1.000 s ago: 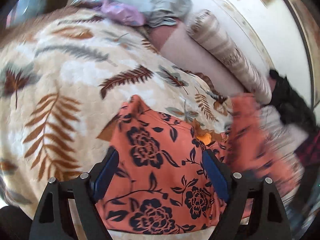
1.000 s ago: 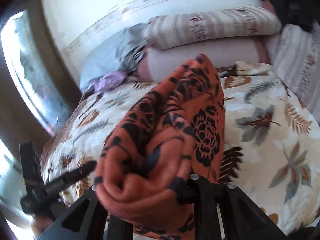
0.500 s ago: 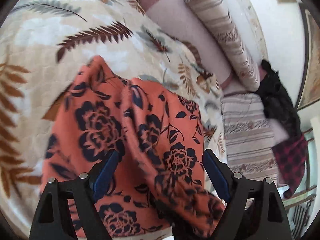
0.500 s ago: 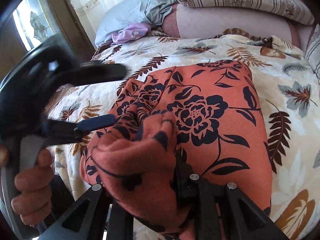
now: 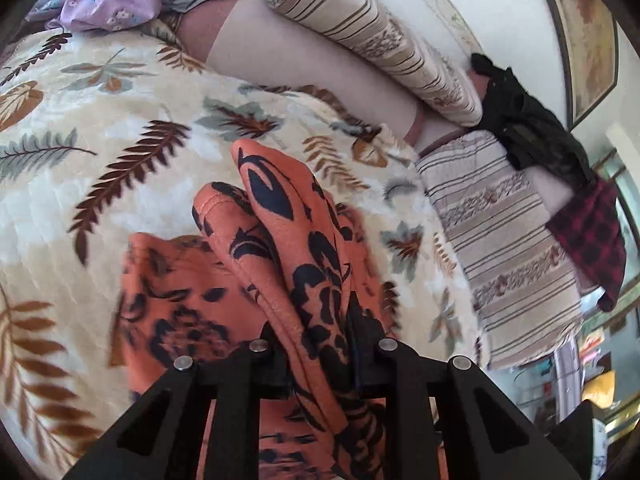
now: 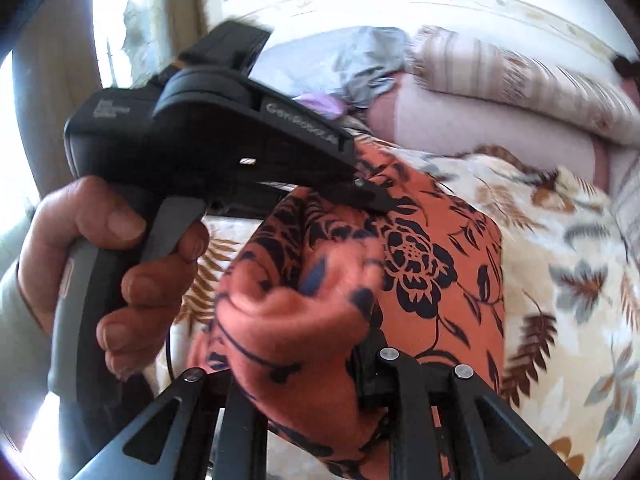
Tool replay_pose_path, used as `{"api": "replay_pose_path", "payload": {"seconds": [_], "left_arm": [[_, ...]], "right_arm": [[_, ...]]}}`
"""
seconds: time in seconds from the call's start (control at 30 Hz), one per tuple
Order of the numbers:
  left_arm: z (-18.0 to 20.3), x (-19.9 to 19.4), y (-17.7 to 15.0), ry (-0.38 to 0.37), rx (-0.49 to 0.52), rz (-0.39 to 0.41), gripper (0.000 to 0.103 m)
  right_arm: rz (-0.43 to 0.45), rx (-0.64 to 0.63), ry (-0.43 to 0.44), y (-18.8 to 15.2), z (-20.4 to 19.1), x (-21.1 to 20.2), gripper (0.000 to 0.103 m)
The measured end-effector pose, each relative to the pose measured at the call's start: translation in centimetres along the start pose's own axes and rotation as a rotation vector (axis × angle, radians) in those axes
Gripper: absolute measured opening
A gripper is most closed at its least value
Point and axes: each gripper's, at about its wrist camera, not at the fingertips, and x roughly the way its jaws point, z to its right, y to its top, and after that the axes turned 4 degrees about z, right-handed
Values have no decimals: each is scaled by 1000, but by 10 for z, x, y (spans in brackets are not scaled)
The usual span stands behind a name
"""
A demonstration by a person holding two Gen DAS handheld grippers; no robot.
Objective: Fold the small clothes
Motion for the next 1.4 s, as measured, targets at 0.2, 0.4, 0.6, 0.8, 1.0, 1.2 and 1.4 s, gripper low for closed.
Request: {"api": "replay_pose_path", "payload": {"seconds": [0.2, 0.4, 0.6, 0.8, 1.0, 1.2, 1.4], "left_arm": [[-75, 24, -25, 14, -151, -109, 20], [-40, -3, -9, -9, -9, -21, 20], [-99, 23, -20, -15, -115, -115, 27], [-78, -30, -26, 100, -91, -41, 36], [-41, -76, -67, 51, -77, 66, 36], [-72, -58, -115, 309, -258, -39, 39], [-22, -87, -95, 426, -151, 76, 41]], "right_arm": [[-149, 67, 97, -32, -14, 62, 32], [-85, 84, 106, -8, -19, 34, 29], [-208, 103, 210, -26, -44, 63, 69], [-113, 146, 267, -44, -34, 19, 74], [-36, 290, 246, -60, 12, -37, 74], [-55, 382, 212, -79, 62, -57, 74], [-49, 564, 173, -113, 117, -80, 75]]}}
